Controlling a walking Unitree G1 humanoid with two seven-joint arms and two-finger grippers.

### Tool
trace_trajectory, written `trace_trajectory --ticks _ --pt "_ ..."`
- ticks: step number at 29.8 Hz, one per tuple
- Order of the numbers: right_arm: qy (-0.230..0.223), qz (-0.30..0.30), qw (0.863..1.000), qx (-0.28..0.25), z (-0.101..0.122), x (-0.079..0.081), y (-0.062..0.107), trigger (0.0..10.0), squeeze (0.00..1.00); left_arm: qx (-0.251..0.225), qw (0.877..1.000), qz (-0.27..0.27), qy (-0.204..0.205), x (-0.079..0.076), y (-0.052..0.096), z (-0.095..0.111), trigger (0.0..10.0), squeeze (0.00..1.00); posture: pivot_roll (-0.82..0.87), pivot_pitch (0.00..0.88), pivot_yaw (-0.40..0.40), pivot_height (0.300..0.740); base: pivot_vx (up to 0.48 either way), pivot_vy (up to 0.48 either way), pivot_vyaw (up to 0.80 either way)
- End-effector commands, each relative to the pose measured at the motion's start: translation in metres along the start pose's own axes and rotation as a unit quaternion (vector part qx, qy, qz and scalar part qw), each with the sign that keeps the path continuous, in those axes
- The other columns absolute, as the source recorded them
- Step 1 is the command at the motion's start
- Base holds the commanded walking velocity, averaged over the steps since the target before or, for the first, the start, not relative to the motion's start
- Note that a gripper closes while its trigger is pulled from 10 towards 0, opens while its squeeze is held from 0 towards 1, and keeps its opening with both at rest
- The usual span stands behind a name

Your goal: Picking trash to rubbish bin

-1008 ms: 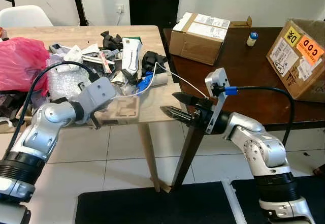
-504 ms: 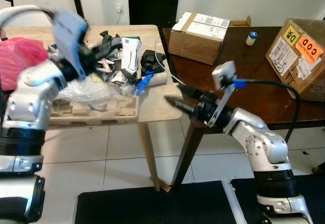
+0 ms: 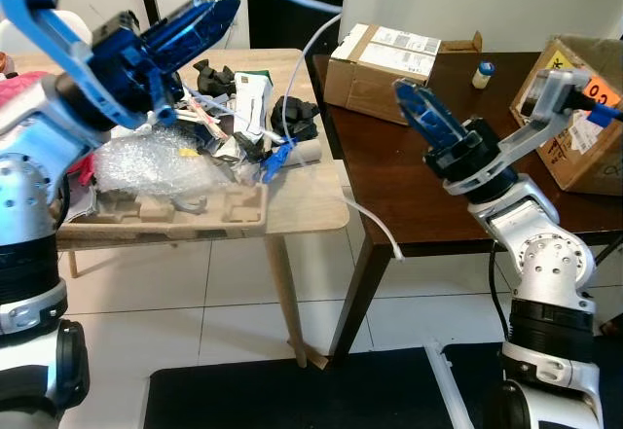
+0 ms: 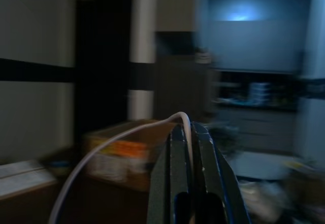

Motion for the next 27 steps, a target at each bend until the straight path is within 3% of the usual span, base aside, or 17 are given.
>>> trace_trajectory --ticks 1,4,6,8,11,12,13,16,17,18,19,20,21,23,24,27 --pt "-0.019 0.002 1.0 -0.016 0.005 0.0 0.0 10.0 0.0 0.014 0.999 -0.041 0.018 -0.018 0.001 0.002 0.0 0.0 0.03 0.082 0.003 0.74 0.0 0.0 0.0" --pt "-0.031 0.006 0.999 -0.028 0.009 0.002 0.0 10.0 0.0 0.036 0.996 -0.068 0.053 -0.03 0.004 -0.003 0.0 0.0 0.03 0.082 0.003 0.74 0.0 0.0 0.0" --pt "-0.042 0.01 0.998 -0.038 0.013 0.003 0.001 10.0 0.0 0.108 0.986 -0.089 0.094 -0.046 0.013 -0.028 0.0 0.0 0.03 0.082 0.002 0.74 0.0 0.0 0.0" --pt "-0.051 0.014 0.998 -0.046 0.016 0.004 0.002 10.0 0.0 0.147 0.976 -0.101 0.125 -0.057 0.018 -0.044 0.0 0.0 0.03 0.082 0.002 0.74 0.0 0.0 0.0" --pt "-0.061 0.015 0.996 -0.066 0.027 0.002 0.006 10.0 0.0 0.276 0.943 -0.087 0.164 -0.072 0.038 -0.09 0.0 0.0 0.03 0.086 0.0 0.74 0.0 0.0 0.0" --pt "-0.062 0.015 0.996 -0.069 0.029 0.002 0.007 10.0 0.0 0.294 0.935 -0.087 0.18 -0.077 0.042 -0.096 0.0 0.0 0.03 0.086 0.0 0.74 0.0 0.0 0.0" --pt "-0.062 0.015 0.996 -0.069 0.029 0.002 0.007 10.0 0.0 0.294 0.935 -0.087 0.18 -0.077 0.042 -0.096 0.0 0.0 0.03 0.086 0.0 0.74 0.0 0.0 0.0" --pt "-0.06 0.046 0.997 -0.035 0.019 0.013 0.01 10.0 0.0 0.405 0.89 -0.051 0.205 -0.084 0.073 -0.147 0.0 0.0 0.03 0.09 -0.001 0.74 0.0 0.0 0.0" --pt "-0.06 0.046 0.997 -0.035 0.019 0.013 0.01 10.0 0.0 0.405 0.89 -0.051 0.205 -0.084 0.073 -0.147 0.0 0.0 0.03 0.09 -0.001 0.74 0.0 0.0 0.0" --pt "-0.059 0.057 0.996 -0.021 0.014 0.017 0.011 10.0 0.0 0.431 0.877 -0.04 0.211 -0.086 0.083 -0.161 0.0 0.0 0.03 0.09 -0.001 0.74 0.0 0.0 0.0" --pt "-0.059 0.057 0.996 -0.021 0.014 0.017 0.011 10.0 0.0 0.431 0.877 -0.04 0.211 -0.086 0.083 -0.161 0.0 0.0 0.03 0.09 -0.001 0.74 0.0 0.0 0.0" --pt "-0.055 0.073 0.996 0.008 0.004 0.024 0.013 10.0 0.0 0.455 0.863 -0.024 0.219 -0.086 0.094 -0.175 0.0 0.0 0.03 0.093 -0.002 0.74 0.0 0.0 0.0" --pt "-0.055 0.073 0.996 0.008 0.004 0.024 0.013 10.0 0.0 0.455 0.863 -0.024 0.219 -0.086 0.094 -0.175 0.0 0.0 0.03 0.093 -0.002 0.74 0.0 0.0 0.0" --pt "-0.046 0.103 0.99 0.084 -0.026 0.039 0.02 10.0 0.0 0.481 0.843 0.0 0.241 -0.088 0.112 -0.195 0.0 0.0 0.03 0.093 -0.001 0.74 0.0 0.0 0.0" --pt "-0.046 0.103 0.99 0.084 -0.026 0.039 0.02 10.0 0.0 0.481 0.843 0.0 0.241 -0.088 0.112 -0.195 0.0 0.0 0.03 0.093 -0.001 0.74 0.0 0.0 0.0" --pt "-0.02 0.128 0.96 0.249 -0.089 0.05 0.047 10.0 0.0 0.509 0.813 0.024 0.28 -0.1 0.136 -0.222 0.0 0.0 0.02 0.101 0.003 0.74 0.0 0.0 0.0"
Point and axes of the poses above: a point about 5 cm out from each wrist's last joint towards the gripper, its own y axis pointing back from the gripper into the wrist, its own z axis along the axis of the wrist's last joint, x = y × z, the point moved 6 cm from there along -y, pointing out of the wrist towards the gripper, and after that the axes turned 6 degrees about y, right-handed, at the moved point
